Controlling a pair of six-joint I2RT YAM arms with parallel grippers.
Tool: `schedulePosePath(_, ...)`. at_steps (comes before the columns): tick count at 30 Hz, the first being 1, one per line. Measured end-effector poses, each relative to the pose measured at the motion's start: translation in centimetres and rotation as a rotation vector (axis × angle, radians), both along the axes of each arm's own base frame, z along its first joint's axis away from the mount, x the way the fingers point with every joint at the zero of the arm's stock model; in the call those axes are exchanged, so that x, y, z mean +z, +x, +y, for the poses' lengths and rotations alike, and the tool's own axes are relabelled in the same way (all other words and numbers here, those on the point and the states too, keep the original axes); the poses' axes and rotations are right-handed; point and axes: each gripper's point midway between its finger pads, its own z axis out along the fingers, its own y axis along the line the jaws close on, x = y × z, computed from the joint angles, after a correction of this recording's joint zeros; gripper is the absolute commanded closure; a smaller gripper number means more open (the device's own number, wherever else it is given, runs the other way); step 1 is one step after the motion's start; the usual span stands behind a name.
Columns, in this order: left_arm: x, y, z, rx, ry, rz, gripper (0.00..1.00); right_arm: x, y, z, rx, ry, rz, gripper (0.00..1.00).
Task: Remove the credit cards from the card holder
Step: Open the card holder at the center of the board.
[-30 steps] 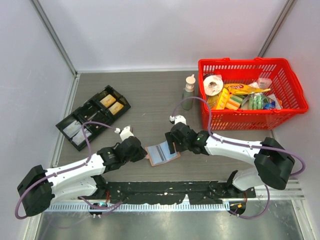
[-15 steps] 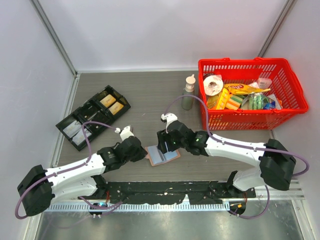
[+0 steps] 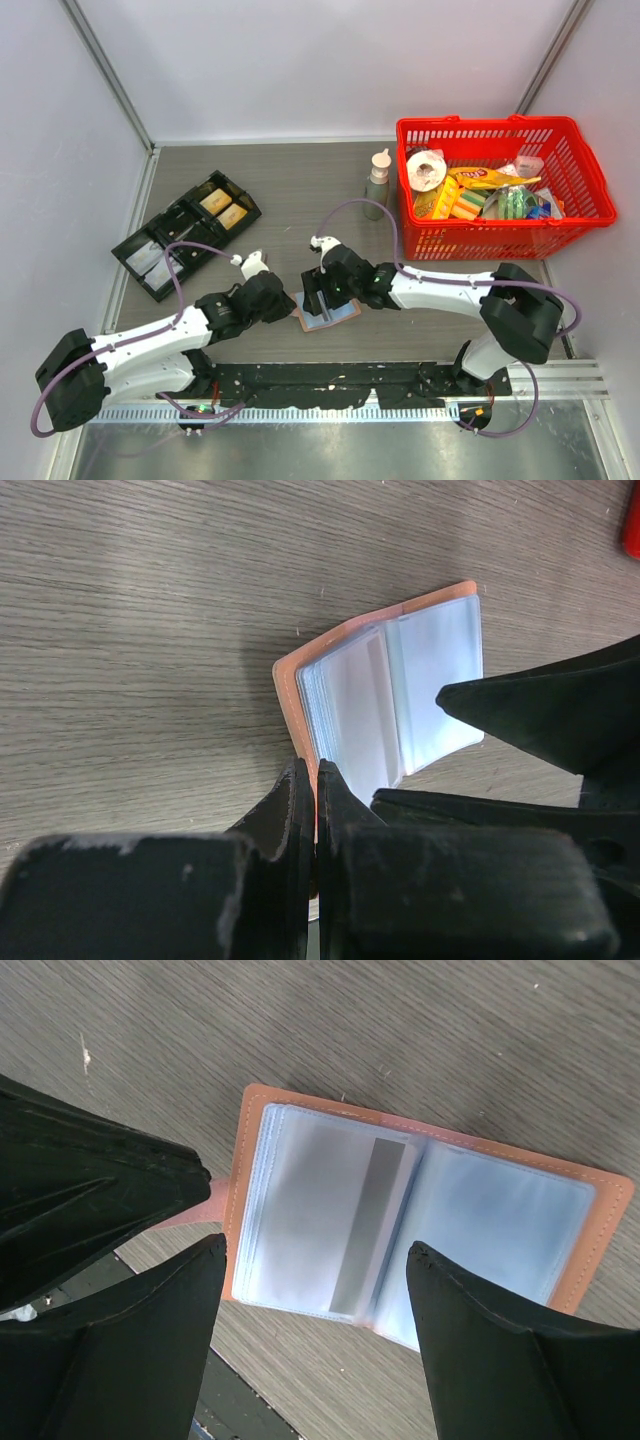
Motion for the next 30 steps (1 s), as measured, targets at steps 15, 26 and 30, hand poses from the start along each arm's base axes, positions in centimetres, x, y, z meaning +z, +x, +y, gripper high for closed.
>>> schedulePosePath(15, 0.1, -0.1, -0.1, -0.006, -0.005, 0.004, 1.0, -1.9, -0.4, 0.4, 0.012, -0.018, 0.045, 0.24)
schedulePosePath(26, 0.5, -0.1, -0.2, -0.008, -0.019, -0.003, 1.0, -2.5, -0.2, 0.0, -0.002, -0.046, 0.041, 0.33)
schedulePosePath(30, 0.9, -0.1, -0.2, -0.008, -0.03, -0.012, 1.0, -2.3, 0.4, -0.2, -0.023, -0.063, 0.02, 0.41)
